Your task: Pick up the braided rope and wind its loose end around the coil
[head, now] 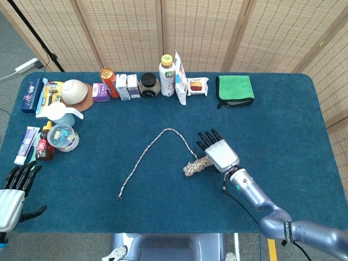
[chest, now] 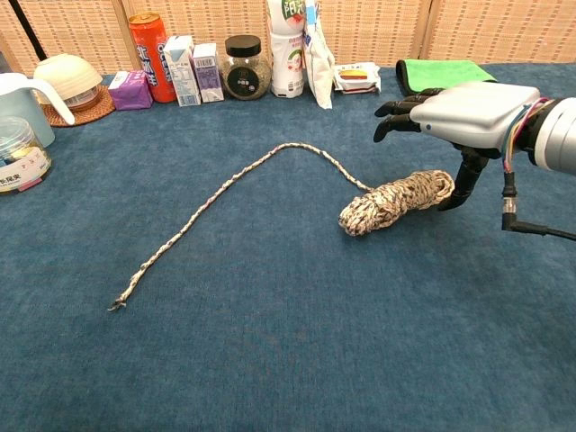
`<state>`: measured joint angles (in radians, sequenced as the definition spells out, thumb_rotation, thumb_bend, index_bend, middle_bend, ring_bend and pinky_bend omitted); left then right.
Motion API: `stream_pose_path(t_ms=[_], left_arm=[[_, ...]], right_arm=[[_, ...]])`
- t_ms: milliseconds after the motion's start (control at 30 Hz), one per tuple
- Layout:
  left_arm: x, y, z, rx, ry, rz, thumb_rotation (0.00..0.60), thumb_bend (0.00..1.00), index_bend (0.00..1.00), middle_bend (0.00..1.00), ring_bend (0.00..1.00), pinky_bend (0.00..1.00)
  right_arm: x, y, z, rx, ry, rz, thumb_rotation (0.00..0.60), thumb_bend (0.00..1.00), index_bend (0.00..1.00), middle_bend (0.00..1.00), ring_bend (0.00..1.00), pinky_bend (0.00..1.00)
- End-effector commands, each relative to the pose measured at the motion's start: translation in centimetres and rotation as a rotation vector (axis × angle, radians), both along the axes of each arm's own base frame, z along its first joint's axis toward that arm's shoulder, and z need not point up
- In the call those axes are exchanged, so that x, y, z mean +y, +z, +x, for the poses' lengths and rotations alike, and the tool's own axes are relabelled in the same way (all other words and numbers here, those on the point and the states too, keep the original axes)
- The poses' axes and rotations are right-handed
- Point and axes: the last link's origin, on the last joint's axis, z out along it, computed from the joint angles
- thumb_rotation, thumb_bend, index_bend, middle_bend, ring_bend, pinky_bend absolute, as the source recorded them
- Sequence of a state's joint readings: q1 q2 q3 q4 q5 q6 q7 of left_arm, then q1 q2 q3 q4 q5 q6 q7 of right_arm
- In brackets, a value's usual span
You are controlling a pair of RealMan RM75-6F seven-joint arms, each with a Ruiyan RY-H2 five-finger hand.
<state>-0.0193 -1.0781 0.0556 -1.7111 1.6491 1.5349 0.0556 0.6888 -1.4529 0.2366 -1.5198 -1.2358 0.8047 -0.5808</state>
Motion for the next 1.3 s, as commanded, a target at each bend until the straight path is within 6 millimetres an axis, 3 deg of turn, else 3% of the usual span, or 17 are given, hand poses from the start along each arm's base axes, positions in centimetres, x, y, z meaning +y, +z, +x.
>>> stream_pose_path(t_ms=[33,233,467,633,800,967,1133,1233,1300], left_arm=[[0.1,0.0,0.0,0.0,0.001,-0.001,0.6,0.0,0.0,0.0,0.0,0.0],[1.1,-0.4,-0.2,0.008,0.013,-0.015,0.6,0.0,0.0,0.0,0.0,0.0],[1.9,-0.6,-0.3,0.021,0.019,-0.025,0.6,0.0,0.0,0.0,0.0,0.0],[2.3,-0.4,-0.1,0.027,0.014,-0.023,0.6,0.0,0.0,0.0,0.0,0.0],[2.8,-0.6,0.5,0.04,-0.008,-0.027,0.6,0.0,0.0,0.0,0.0,0.0],[3.9,-1.8,1.5,0.076,-0.081,-0.063,0.6,0.0,0.0,0.0,0.0,0.0],[6.0,-3.8,3.3,0.105,-0.228,-0.119,0.6,0.0,0.0,0.0,0.0,0.0],[7.6,-5.2,4.5,0.113,-0.358,-0.175,0.6,0.08,0.03,0.0,0.0,0.0],[8.4,-6.1,4.8,0.12,-0.418,-0.208,0.6,0.2,0.13,0.0,0.0,0.0]], right_arm=[[0.1,-0.3,0.1,0.007,-0.004,0.014,0.6,0.01,0.19,0.03,0.0,0.04],[0.2,-0.9,0.2,-0.01,-0.032,0.047,0.6,0.06,0.25,0.12,0.0,0.11],[-0.5,-1.8,0.0,-0.022,-0.073,0.076,0.6,0.23,0.31,0.17,0.01,0.21],[-0.6,-2.4,-0.1,-0.051,-0.102,0.096,0.6,0.35,0.37,0.28,0.12,0.32],[-0.6,-2.8,-0.2,-0.075,-0.11,0.105,0.6,0.6,0.51,0.44,0.26,0.43],[-0.5,-2.8,-0.4,-0.106,-0.117,0.109,0.6,0.71,0.6,0.52,0.33,0.48],[-0.4,-2.4,-0.5,-0.129,-0.108,0.107,0.6,0.74,0.61,0.53,0.34,0.48],[-0.3,-2.2,-0.5,-0.137,-0.102,0.106,0.6,0.74,0.61,0.53,0.34,0.48],[-0.3,-2.1,-0.5,-0.141,-0.098,0.102,0.6,0.74,0.61,0.53,0.34,0.48]])
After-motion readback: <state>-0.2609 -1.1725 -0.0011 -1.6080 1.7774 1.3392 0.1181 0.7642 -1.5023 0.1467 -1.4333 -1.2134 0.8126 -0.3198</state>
